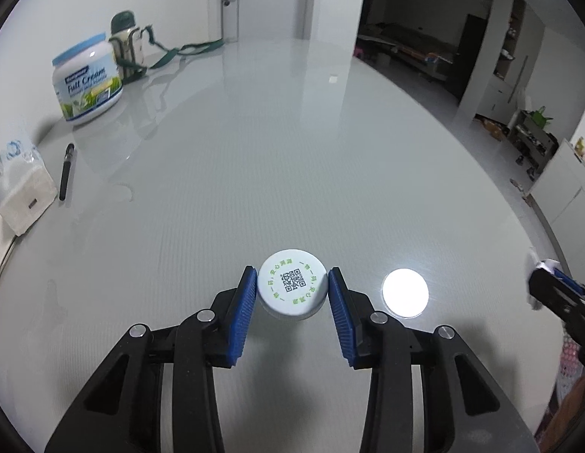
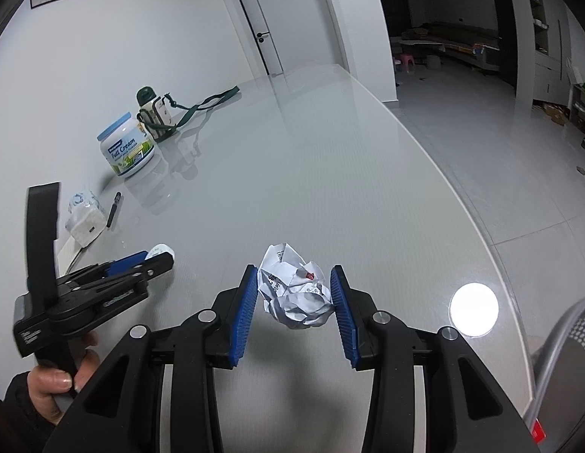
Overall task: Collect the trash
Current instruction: 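Carry the white lid and crumpled paper in both tools over the basket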
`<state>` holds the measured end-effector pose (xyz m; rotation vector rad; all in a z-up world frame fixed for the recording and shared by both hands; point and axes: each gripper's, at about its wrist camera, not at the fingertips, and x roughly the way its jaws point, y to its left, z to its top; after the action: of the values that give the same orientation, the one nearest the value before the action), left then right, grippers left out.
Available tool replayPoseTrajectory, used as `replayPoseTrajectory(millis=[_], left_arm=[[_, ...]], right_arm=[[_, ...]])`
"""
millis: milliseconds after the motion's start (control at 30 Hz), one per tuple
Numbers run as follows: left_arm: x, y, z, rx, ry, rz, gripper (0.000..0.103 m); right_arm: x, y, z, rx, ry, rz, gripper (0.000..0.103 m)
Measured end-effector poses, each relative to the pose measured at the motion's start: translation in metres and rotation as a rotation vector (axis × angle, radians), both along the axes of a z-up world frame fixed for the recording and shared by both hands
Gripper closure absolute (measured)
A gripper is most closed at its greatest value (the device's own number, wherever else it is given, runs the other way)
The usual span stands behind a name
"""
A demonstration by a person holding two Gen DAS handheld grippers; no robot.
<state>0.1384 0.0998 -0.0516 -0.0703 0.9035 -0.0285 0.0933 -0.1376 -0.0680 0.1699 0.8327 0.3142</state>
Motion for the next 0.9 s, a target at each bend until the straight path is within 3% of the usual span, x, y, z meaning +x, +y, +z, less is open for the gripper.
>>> replayPoseTrajectory(millis=[200, 433, 900], left_arm=[[-0.02, -0.036, 0.02, -0.001, -0.035, -0.078, 0.065], [-0.043, -0.111, 0.043, 0.007, -0.088, -0.222, 0.065], [-0.076, -0.266, 0.042, 0.004, -0.086, -0.541, 0.065]], right_arm=[[-0.023, -0.028, 0.003, 0.02, -0.012, -0.051, 0.065], [-0.064, -0.094, 0.008, 0.022, -0.033, -0.167, 0.065], [-0.161, -0.252, 0.0, -0.001, -0.019, -0.504, 0.065]])
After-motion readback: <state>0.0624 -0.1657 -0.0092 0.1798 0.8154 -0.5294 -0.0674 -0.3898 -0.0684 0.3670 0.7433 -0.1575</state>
